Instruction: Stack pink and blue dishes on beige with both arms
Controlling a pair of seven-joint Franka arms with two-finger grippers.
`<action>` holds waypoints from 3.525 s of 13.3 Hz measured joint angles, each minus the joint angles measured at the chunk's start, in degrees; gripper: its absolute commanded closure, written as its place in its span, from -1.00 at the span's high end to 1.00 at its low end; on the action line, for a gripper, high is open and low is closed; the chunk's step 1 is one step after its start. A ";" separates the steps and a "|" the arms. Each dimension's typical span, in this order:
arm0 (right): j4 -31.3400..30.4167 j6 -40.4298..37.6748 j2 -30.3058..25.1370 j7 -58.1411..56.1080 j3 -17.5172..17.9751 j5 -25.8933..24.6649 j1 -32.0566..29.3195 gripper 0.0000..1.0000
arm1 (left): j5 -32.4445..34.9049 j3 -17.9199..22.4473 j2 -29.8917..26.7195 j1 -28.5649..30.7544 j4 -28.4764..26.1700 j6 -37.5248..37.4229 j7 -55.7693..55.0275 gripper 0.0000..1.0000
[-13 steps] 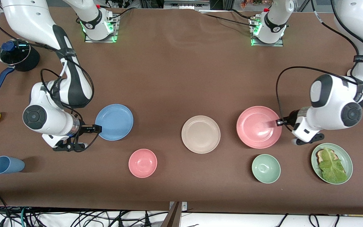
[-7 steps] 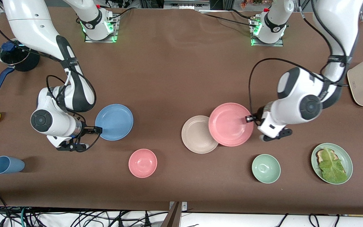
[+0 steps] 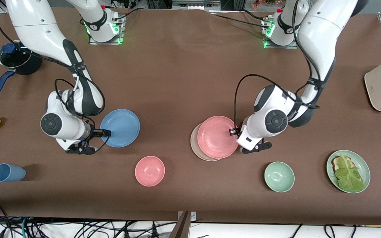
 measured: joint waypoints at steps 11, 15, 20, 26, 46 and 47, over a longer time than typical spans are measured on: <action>-4.23 5.47 -0.19 -0.13 0.63 0.30 0.15 -0.46 | 0.26 0.29 2.34 -0.33 3.97 1.08 -0.88 1.00; -4.21 5.50 -1.03 -0.28 0.63 0.32 0.15 -1.00 | 1.30 1.21 1.49 2.20 4.84 -1.18 -0.30 1.00; -3.77 5.36 -2.49 -0.43 0.65 0.56 0.15 -1.00 | 2.88 1.42 -1.35 10.38 4.76 -9.38 11.83 1.00; 10.40 -9.41 -3.98 -0.46 1.03 0.56 0.79 -1.00 | 3.86 1.59 -3.92 21.32 2.88 -13.88 30.87 1.00; 22.58 12.92 11.12 51.89 5.96 0.69 25.01 -1.00 | -1.17 19.46 -31.13 8.44 -0.35 -34.24 33.21 1.00; 22.71 14.20 11.86 52.65 5.95 0.69 25.46 -1.00 | -2.40 21.89 -33.18 6.83 -1.16 -34.10 33.32 1.00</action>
